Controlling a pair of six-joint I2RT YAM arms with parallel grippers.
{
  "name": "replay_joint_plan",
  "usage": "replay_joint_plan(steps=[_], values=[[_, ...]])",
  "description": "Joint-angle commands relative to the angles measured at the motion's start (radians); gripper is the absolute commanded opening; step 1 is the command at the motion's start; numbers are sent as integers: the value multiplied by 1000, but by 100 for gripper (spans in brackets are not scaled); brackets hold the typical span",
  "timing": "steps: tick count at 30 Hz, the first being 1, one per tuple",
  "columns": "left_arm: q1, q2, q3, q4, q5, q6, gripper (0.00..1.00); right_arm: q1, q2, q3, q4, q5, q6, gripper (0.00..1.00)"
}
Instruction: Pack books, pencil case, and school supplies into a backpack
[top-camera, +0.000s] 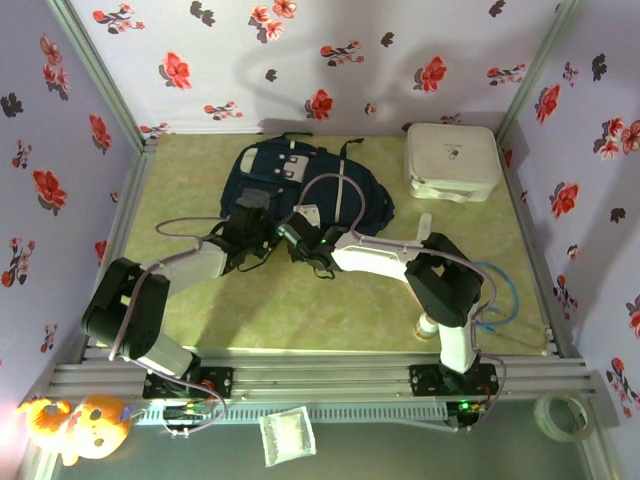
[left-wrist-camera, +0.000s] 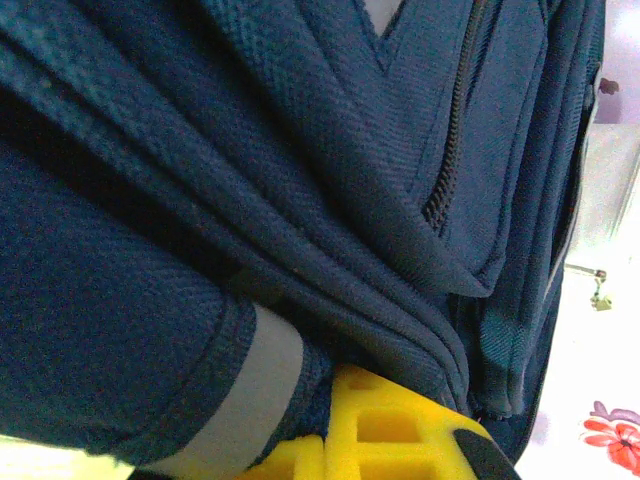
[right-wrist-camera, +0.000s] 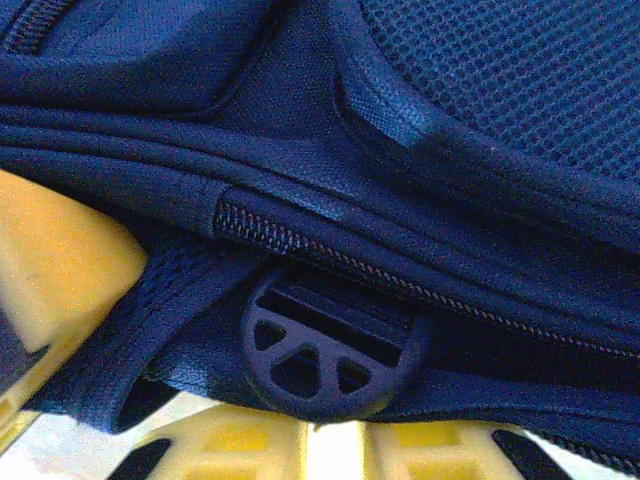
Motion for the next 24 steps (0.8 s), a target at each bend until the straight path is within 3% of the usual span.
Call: replay_joint_plan(steps=[1,15,24], values=[[-20,-44,39,83,85,45,0,-2,-10,30,-13,98,-5,14],[59,-79,-6,38,96,121,0,-54,-216,-185,-98,195,98,7],[61,-29,48,34,119,125,0,-110,-212,-210,-10,6,32,13]])
